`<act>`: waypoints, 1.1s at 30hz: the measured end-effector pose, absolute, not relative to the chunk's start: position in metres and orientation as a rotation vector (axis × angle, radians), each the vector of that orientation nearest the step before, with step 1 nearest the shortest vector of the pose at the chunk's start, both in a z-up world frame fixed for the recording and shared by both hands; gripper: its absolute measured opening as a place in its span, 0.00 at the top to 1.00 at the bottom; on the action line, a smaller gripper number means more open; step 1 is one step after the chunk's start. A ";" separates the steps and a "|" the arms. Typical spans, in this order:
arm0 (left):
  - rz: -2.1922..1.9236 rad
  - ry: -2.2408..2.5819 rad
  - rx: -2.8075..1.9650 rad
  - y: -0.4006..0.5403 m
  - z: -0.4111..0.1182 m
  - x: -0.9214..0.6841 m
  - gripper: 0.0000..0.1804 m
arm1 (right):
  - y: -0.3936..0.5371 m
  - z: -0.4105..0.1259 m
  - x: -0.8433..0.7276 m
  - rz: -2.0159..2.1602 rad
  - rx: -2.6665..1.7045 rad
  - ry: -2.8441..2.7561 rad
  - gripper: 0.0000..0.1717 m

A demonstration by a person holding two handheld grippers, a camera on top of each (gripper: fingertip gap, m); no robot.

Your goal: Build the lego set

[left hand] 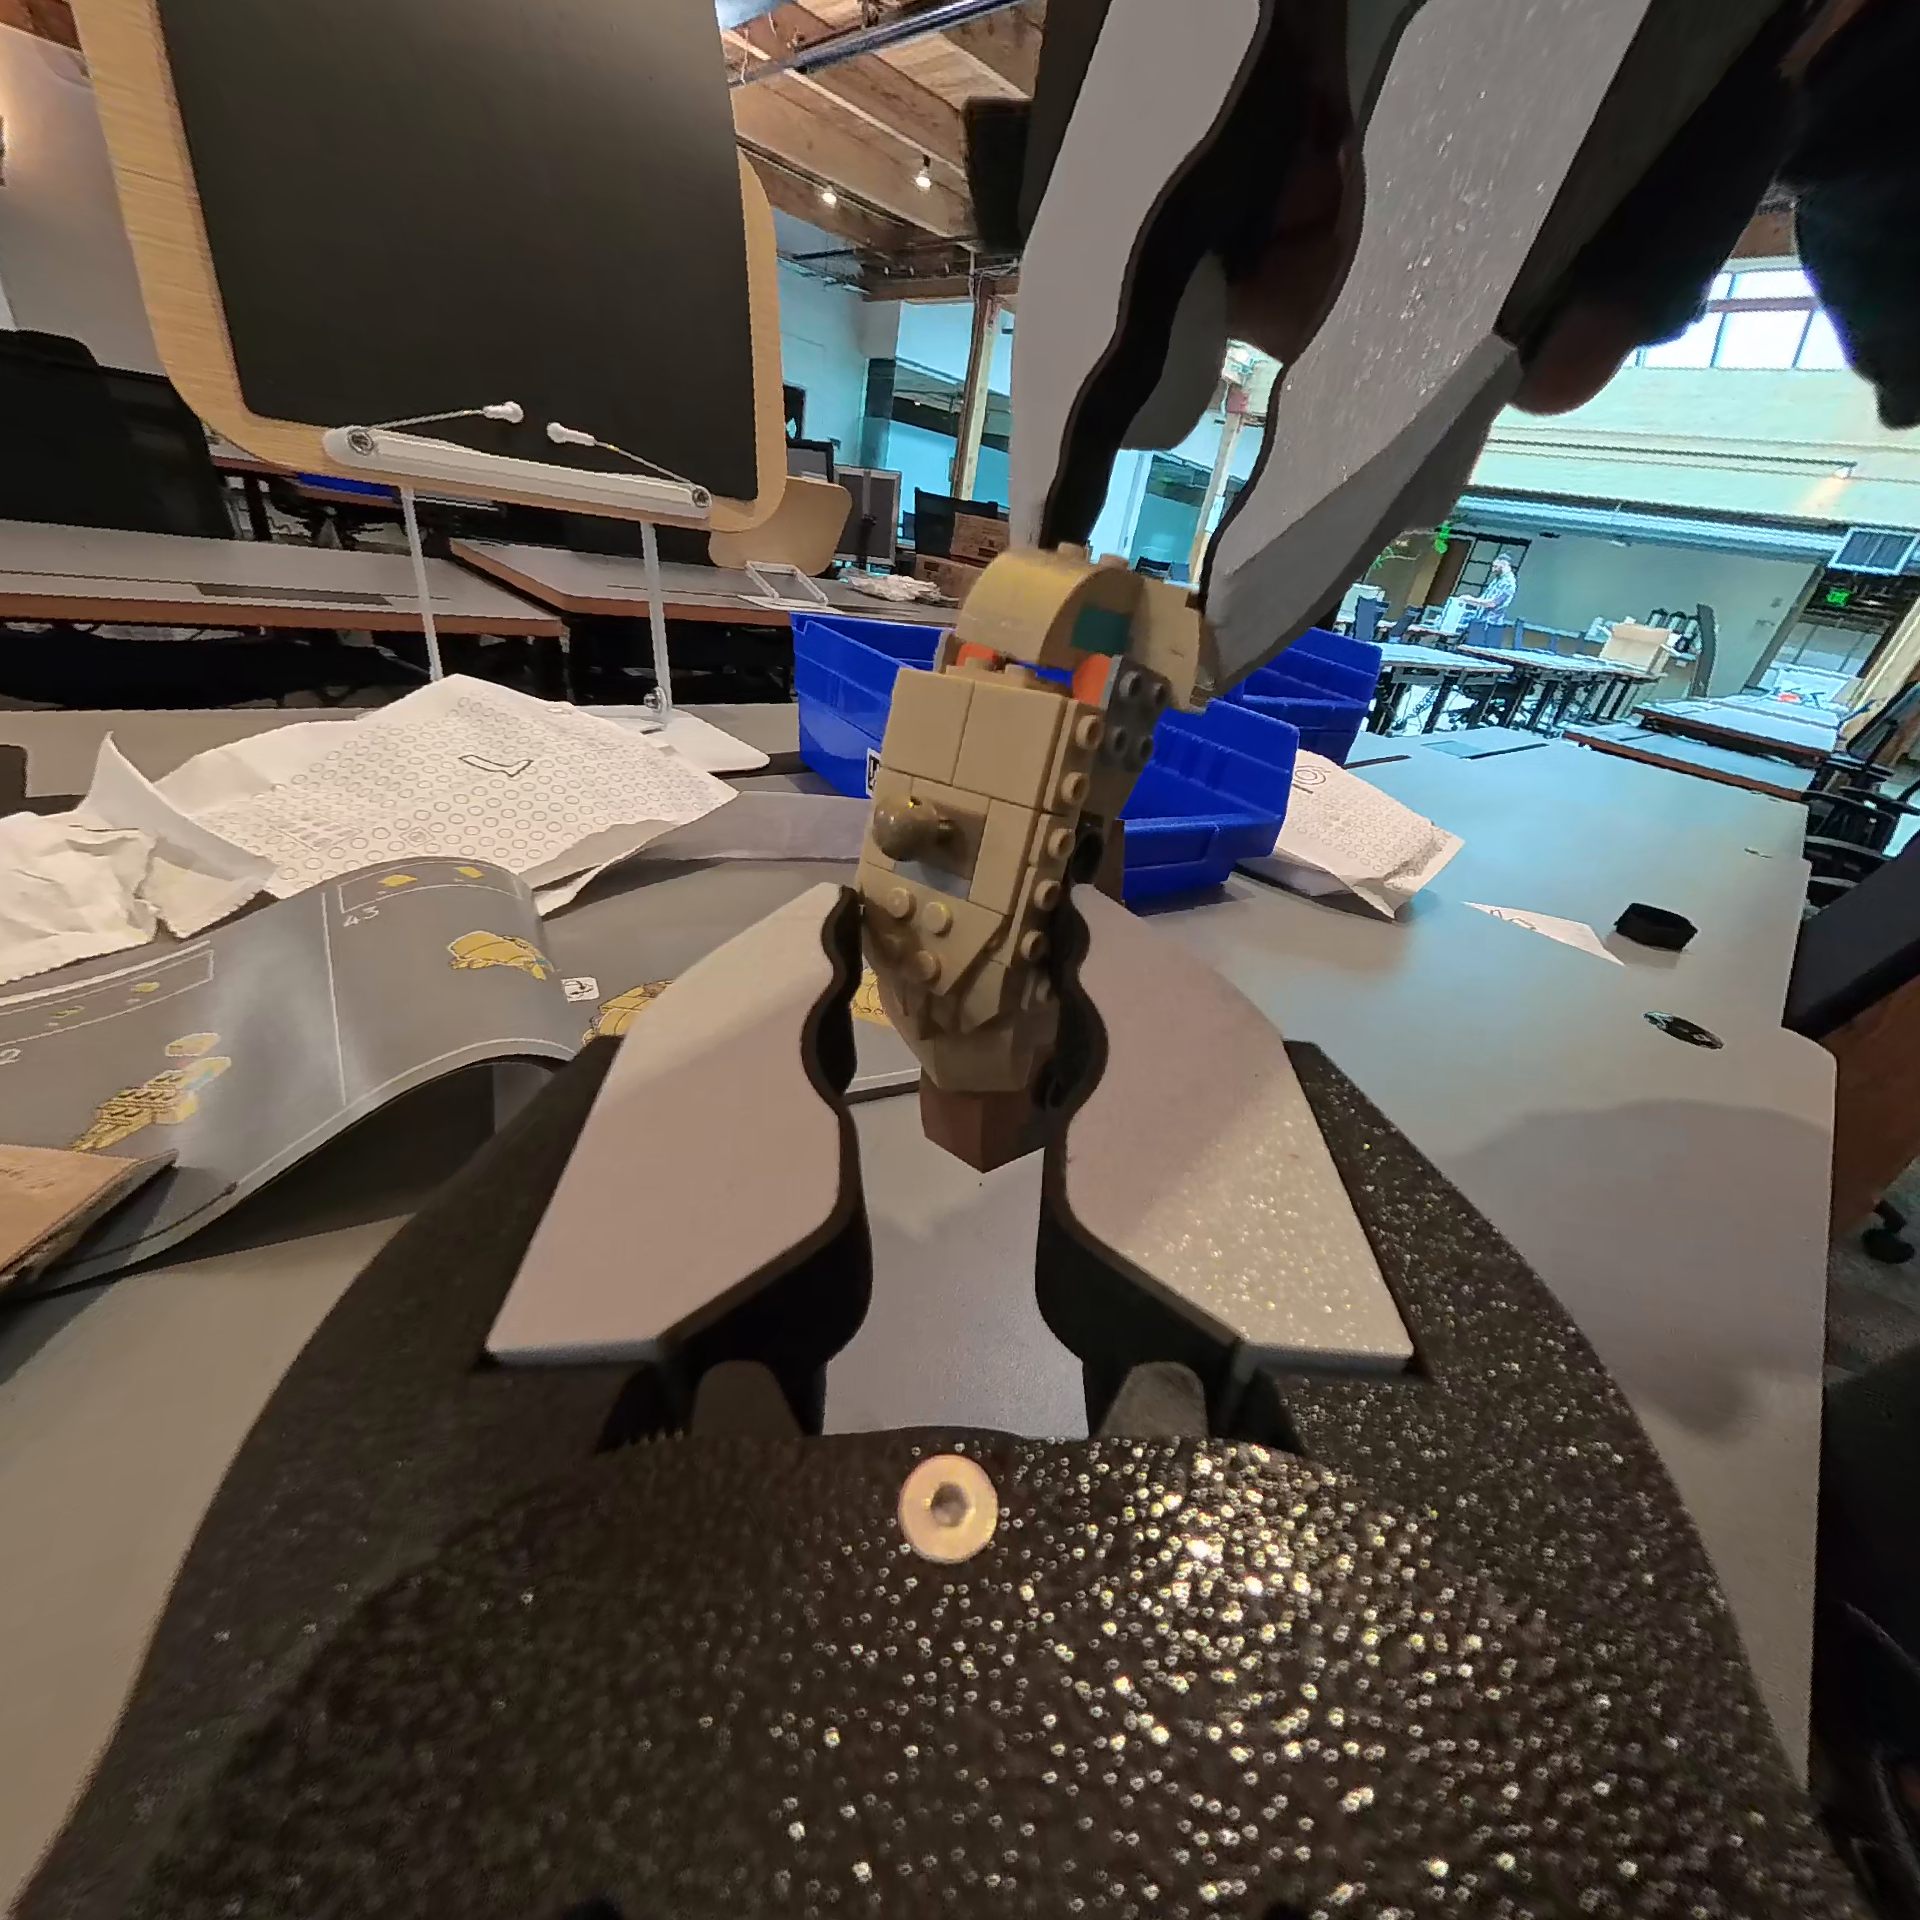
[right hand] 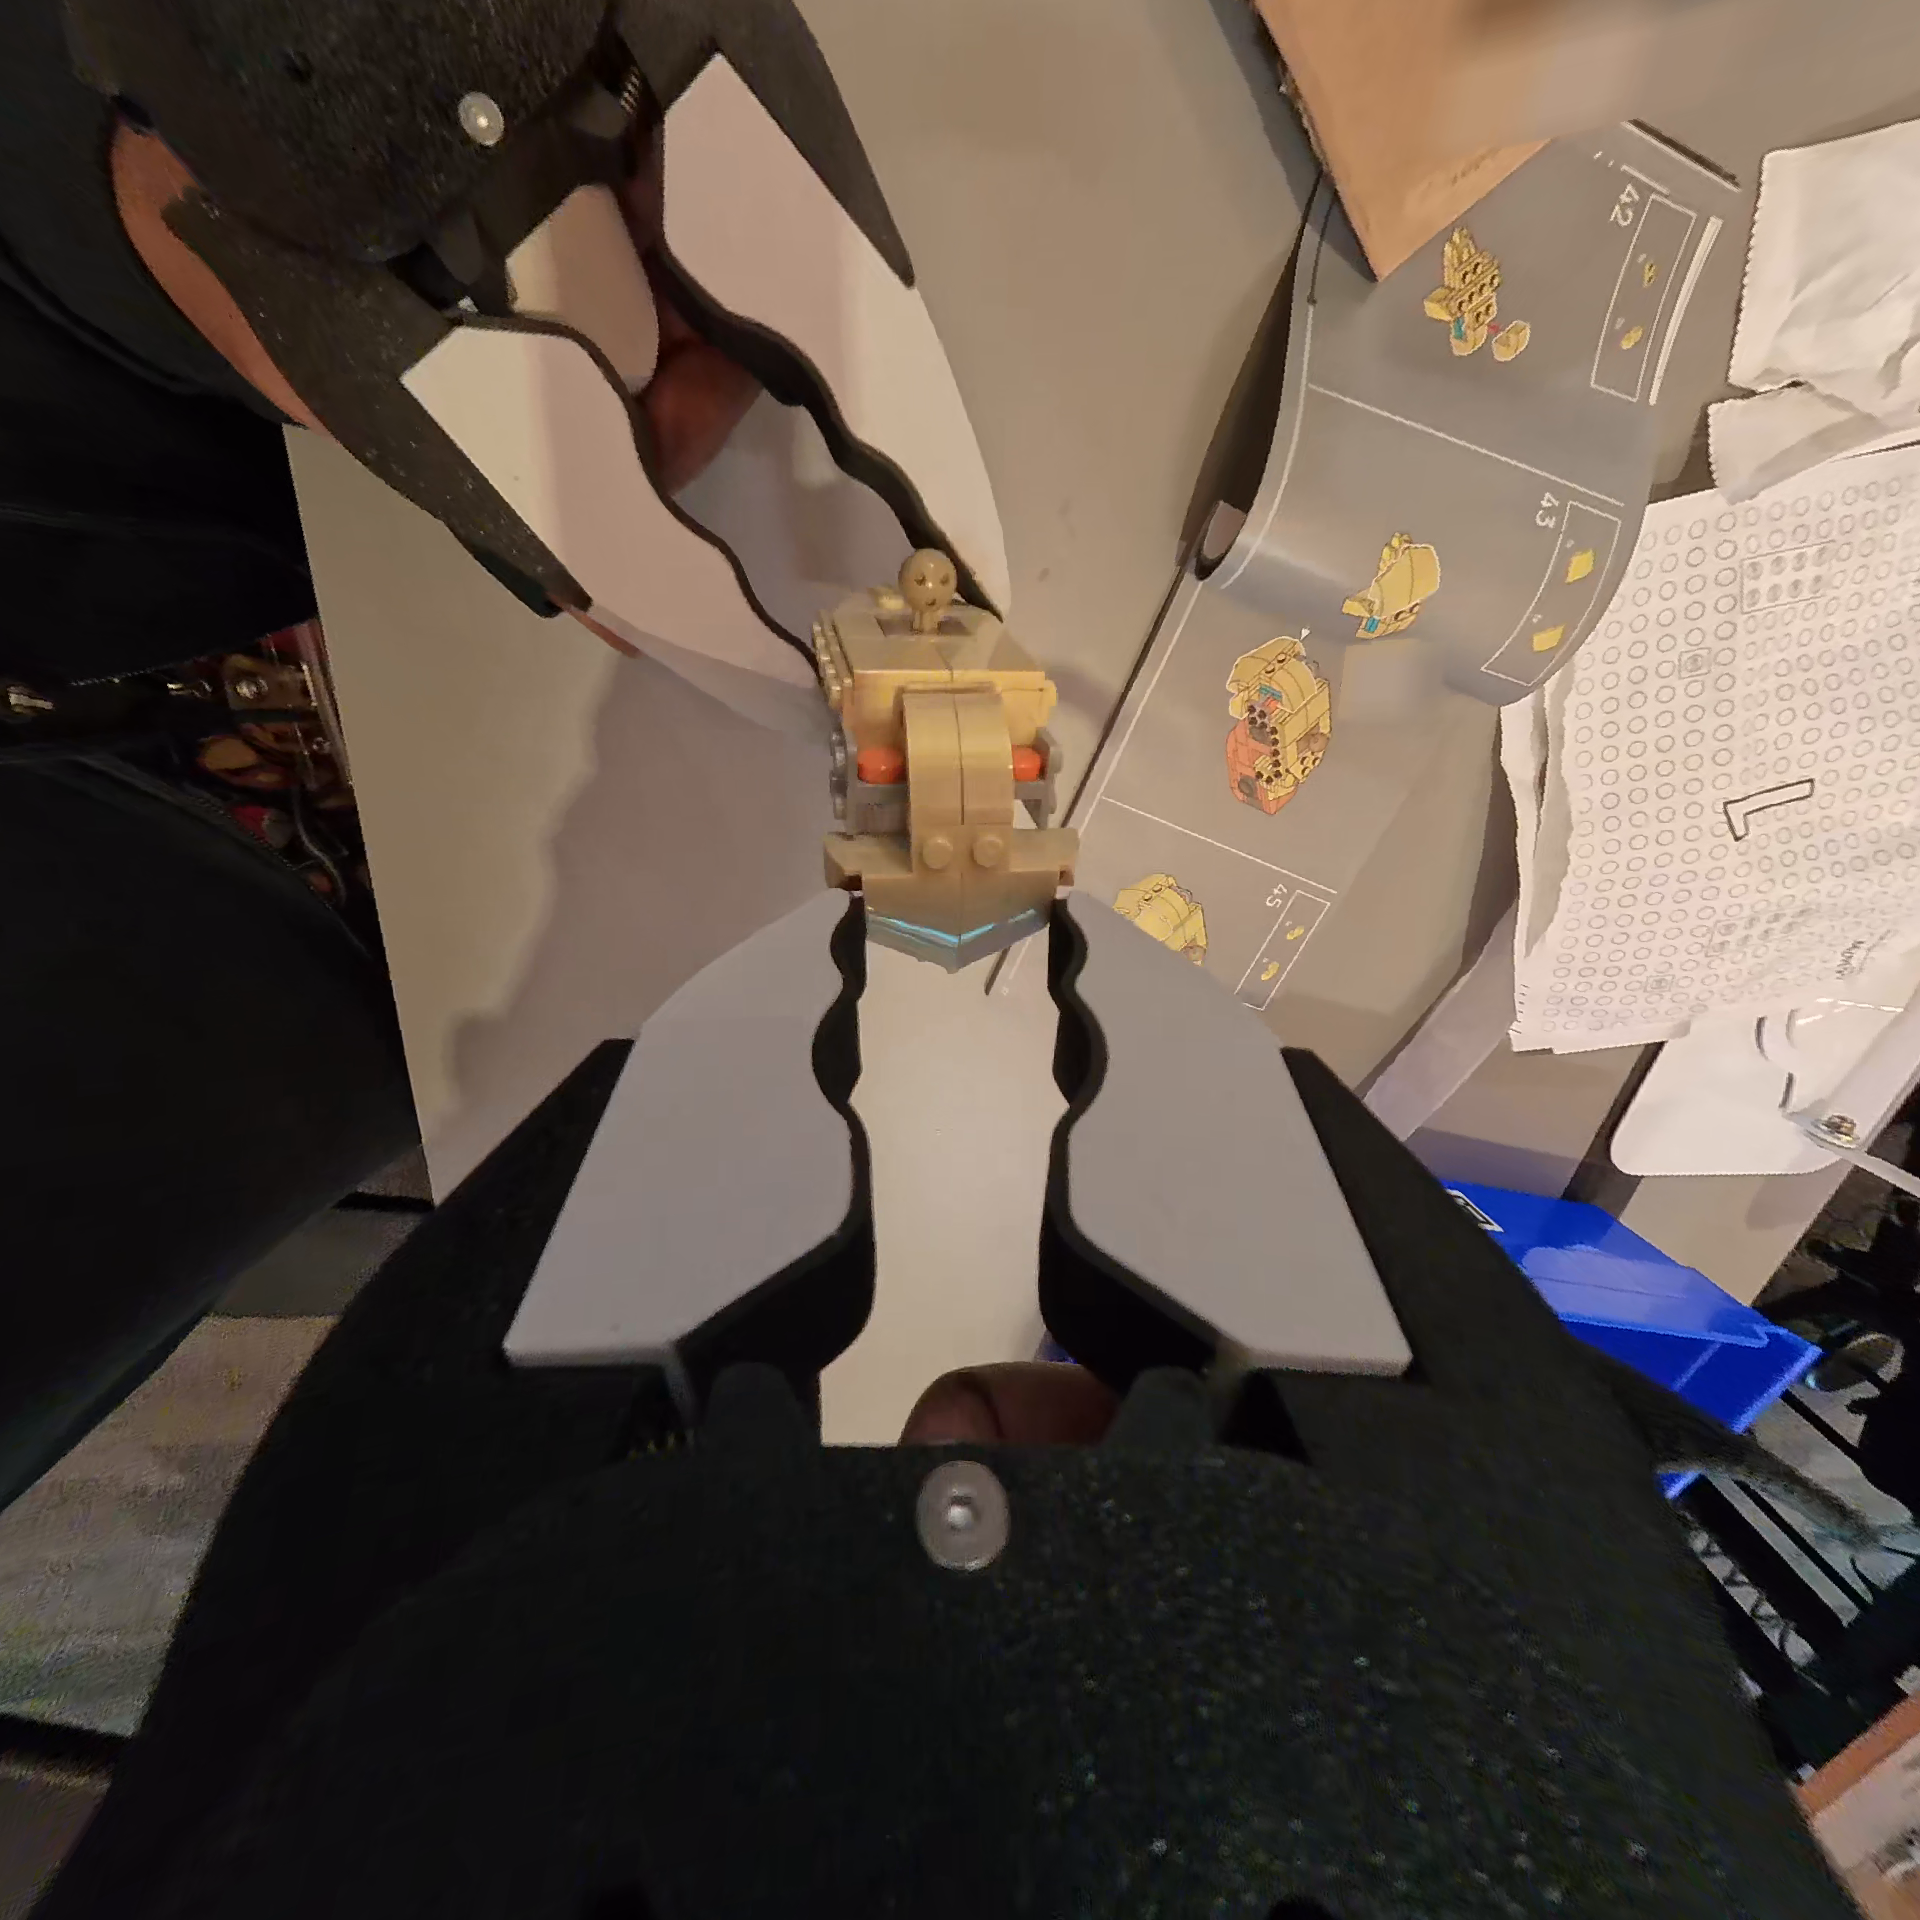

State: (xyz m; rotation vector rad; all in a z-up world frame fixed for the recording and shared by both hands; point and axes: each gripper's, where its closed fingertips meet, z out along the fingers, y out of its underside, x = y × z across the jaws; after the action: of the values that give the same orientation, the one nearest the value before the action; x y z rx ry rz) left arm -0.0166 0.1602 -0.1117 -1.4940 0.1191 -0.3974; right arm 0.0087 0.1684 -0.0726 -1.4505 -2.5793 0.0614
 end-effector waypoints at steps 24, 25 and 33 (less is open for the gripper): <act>-0.456 0.090 -1.457 0.157 -0.108 -0.023 0.81 | 0.164 -0.075 0.006 0.099 -1.360 -2.569 0.77; -0.458 0.090 -1.457 0.157 -0.108 -0.022 0.81 | 0.164 -0.075 0.006 0.106 -1.358 -2.563 0.77; -0.469 0.088 -1.452 0.157 -0.107 -0.023 0.81 | 0.166 -0.075 0.005 0.110 -1.335 -2.545 0.77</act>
State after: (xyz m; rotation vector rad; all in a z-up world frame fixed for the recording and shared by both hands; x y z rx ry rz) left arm -0.0228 0.1567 -0.1070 -1.4518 0.0884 -0.4687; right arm 0.0047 0.1658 -0.0747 -1.3351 -2.5453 0.1104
